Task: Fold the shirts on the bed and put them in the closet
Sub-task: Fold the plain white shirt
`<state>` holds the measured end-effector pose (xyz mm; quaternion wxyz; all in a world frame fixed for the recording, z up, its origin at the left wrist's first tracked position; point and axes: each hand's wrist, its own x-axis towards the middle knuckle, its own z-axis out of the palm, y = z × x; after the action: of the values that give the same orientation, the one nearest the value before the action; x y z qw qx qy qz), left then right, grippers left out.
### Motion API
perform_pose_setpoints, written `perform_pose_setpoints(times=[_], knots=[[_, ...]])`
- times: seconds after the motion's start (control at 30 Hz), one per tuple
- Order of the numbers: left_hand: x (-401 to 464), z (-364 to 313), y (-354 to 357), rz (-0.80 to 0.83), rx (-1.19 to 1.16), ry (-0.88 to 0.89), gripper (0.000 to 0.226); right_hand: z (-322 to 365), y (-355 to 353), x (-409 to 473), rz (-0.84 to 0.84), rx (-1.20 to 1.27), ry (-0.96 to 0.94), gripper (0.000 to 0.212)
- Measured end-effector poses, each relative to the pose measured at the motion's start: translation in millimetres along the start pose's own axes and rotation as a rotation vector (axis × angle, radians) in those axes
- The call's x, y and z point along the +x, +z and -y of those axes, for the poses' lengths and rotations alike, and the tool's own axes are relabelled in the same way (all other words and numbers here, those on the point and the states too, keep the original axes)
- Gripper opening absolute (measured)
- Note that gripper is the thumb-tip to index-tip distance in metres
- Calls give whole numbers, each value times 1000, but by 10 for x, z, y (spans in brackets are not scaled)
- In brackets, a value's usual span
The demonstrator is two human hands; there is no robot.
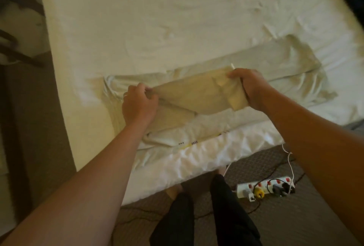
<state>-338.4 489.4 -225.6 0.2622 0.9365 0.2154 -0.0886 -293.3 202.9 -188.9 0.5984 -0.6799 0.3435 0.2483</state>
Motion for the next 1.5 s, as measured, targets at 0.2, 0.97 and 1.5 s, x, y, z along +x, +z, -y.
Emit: perform_pose_setpoints(times=[0.2, 0.97, 1.5], knots=[[63, -209, 136, 153, 76, -91, 47, -49, -501, 470, -218, -220, -102, 45], [200, -891, 67, 33, -360, -134, 24, 295, -1069, 725, -343, -120, -169, 9], [-218, -985, 715, -9, 340, 266, 57, 404, -1610, 1176, -456, -361, -123, 12]])
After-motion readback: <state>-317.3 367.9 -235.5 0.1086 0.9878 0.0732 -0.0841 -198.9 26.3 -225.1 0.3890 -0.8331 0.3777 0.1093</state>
